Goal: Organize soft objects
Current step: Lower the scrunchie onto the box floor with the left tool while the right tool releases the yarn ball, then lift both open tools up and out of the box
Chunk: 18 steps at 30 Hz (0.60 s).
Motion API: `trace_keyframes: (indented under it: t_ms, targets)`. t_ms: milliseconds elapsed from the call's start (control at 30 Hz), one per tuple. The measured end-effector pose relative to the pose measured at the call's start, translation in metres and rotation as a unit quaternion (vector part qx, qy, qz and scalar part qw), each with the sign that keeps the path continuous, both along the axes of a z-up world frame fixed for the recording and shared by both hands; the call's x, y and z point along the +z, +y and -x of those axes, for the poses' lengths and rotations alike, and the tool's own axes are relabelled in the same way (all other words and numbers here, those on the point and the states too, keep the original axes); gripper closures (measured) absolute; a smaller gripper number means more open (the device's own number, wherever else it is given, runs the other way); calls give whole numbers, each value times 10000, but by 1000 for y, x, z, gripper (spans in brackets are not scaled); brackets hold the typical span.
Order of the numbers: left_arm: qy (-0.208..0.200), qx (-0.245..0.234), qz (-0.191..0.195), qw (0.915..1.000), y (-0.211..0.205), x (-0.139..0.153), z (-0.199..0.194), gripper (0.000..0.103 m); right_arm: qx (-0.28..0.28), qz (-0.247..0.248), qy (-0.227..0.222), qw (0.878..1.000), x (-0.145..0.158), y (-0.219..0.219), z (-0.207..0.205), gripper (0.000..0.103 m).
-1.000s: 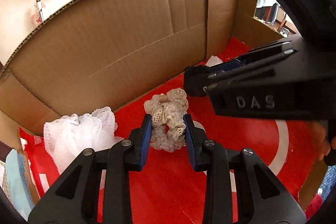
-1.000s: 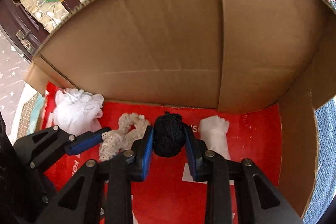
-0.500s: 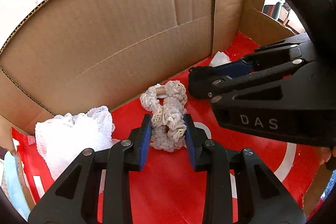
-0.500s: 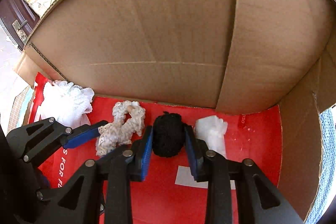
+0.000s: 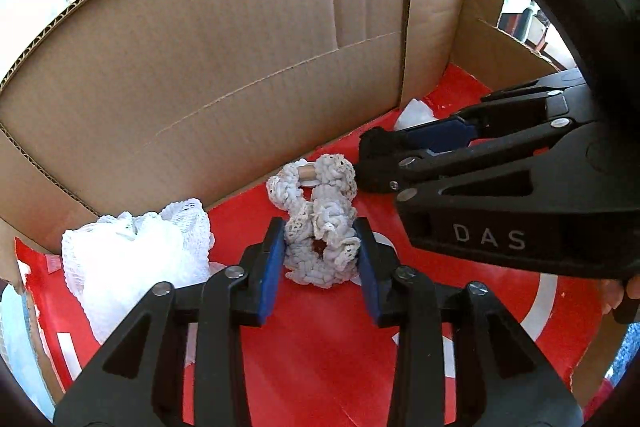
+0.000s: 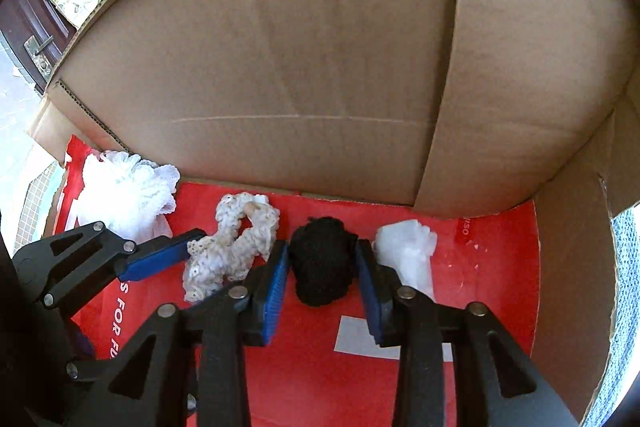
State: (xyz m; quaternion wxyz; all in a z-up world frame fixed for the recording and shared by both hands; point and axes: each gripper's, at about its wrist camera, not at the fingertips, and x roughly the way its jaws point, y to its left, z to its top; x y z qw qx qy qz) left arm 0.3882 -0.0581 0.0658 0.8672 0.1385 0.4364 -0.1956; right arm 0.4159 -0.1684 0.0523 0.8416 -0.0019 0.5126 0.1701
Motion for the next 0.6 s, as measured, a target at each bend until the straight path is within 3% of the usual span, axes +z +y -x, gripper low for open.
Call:
trace_keyframes:
  t_ms: [233, 500, 600]
  targets:
    - [-135, -39, 60, 9999, 2, 6, 3, 50, 3, 5, -5, 10000, 0, 2, -3, 63]
    - [-231, -58, 116, 9996, 1, 11, 11, 44, -19, -39, -79, 10000, 8, 0, 1, 52]
    - [-292, -59, 212, 9993, 3, 19, 18, 43, -50, -71, -160, 9998, 17, -1, 5, 43]
